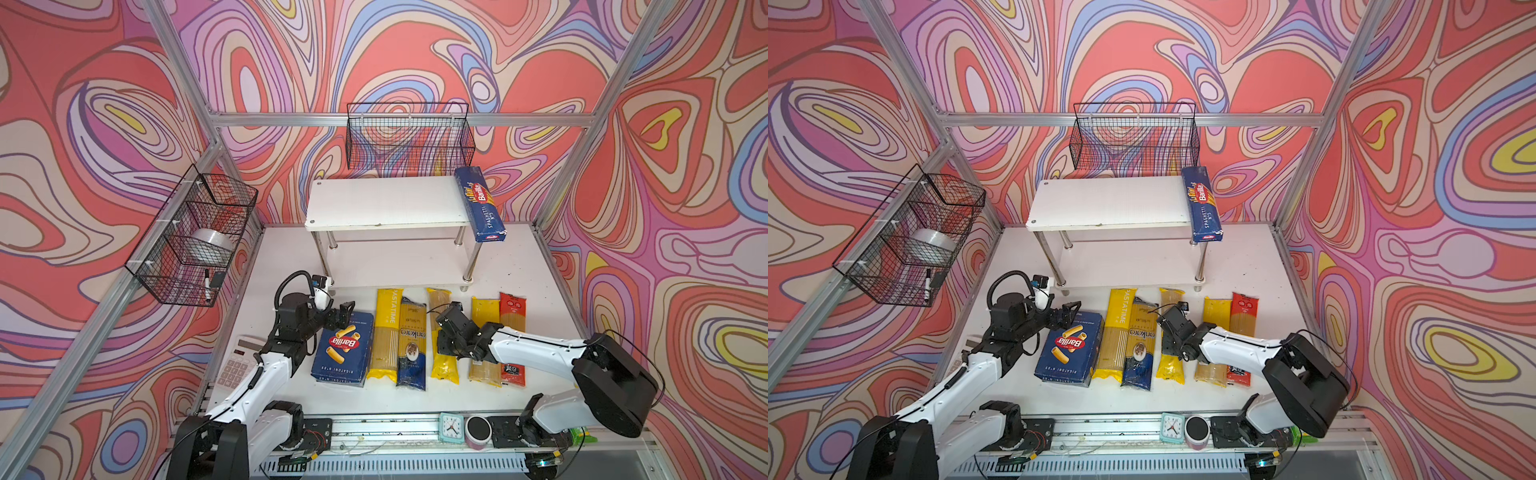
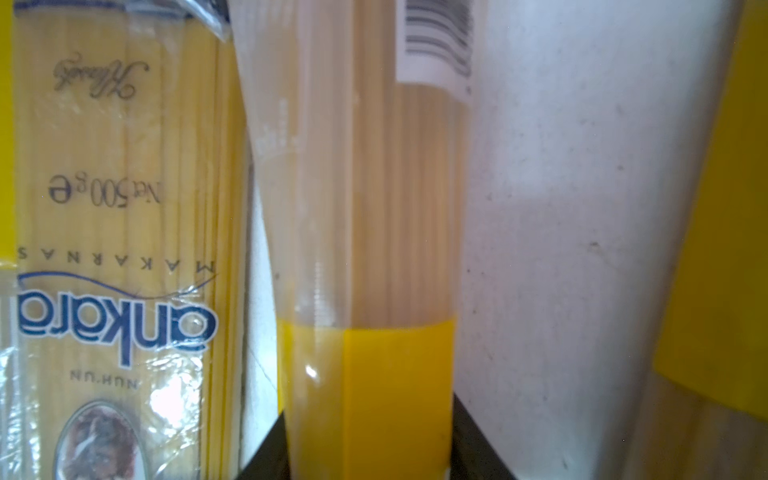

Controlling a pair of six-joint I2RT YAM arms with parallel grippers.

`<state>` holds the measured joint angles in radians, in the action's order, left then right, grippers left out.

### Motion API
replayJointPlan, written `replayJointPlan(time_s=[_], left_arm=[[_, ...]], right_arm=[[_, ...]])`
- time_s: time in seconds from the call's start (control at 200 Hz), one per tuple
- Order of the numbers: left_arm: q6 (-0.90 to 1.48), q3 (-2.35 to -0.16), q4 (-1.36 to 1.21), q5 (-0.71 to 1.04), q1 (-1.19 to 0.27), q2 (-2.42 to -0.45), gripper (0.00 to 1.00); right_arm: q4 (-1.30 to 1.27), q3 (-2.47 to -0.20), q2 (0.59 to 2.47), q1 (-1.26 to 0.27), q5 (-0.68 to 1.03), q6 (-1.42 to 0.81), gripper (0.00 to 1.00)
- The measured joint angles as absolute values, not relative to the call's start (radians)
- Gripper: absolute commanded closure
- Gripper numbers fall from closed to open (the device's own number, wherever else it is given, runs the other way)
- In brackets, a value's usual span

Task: Place and organize the pasta boxes and bags onto the shelf
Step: 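Lower the right gripper onto the yellow-and-clear spaghetti bag and close on it, then lift the yellow spaghetti bag upright and carry it toward the shelf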

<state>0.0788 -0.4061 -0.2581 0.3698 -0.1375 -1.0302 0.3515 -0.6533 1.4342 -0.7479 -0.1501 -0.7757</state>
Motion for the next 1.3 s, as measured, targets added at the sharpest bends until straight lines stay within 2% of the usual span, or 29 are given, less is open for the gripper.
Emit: replayJointPlan(time_s=[0.075, 0.461, 0.966, 1.302], left_arm=[[0.079, -0.406, -0.258, 0.37, -0.138, -1.03, 0.0], [0.079, -0.406, -0.258, 0.37, -0.138, -1.03, 0.0], [0.08, -0.406, -0.258, 0.362, -0.138, -1.03, 0.0], [0.079, -0.406, -0.258, 0.363, -0.138, -1.03, 0.0]], right_arm=[[0.356, -0.654, 1.428, -0.748, -0.154, -0.771, 0.71], [0.437, -0.647, 1.363, -0.748, -0.159, -0.767, 0.87], [0.602, -0.698, 1.249, -0.748, -0.132, -0.694, 0.98], [0.706, -0.862, 1.14, -0.767, -0.091, -0.616, 0.98]])
